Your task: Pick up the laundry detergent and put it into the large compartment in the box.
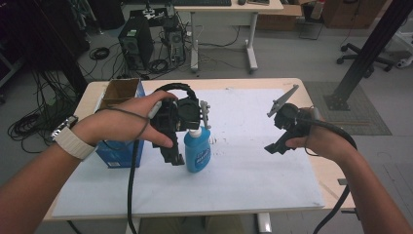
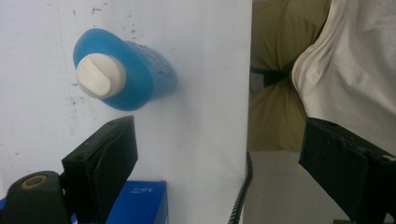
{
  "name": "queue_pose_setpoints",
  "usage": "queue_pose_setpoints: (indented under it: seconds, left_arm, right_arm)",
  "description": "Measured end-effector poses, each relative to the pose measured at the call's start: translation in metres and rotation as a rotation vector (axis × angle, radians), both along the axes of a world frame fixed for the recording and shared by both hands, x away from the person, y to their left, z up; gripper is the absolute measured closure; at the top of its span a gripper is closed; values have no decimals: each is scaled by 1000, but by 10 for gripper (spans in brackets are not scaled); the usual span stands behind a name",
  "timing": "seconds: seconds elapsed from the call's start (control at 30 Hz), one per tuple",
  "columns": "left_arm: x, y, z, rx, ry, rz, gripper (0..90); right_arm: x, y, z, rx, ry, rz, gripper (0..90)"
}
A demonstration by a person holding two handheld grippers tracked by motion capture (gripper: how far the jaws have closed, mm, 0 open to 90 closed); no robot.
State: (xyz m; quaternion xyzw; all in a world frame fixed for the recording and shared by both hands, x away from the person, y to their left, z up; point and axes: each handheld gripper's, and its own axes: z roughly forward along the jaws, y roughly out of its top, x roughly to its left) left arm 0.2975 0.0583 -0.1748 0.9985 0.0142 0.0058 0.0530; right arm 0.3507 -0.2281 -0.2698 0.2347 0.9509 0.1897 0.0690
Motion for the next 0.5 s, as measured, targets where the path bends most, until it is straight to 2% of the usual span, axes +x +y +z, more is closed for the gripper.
queue_pose_setpoints:
  seconds: [0.23,0.5]
  left_arm:
    - [2,-1,1,-7,6,13,115]
    - [2,-1,7,-15,-11,23,108]
  right_arm:
    - [1,-2,-1,1,5,-6,100]
    - [1,-5,-1,0,2,-9,101]
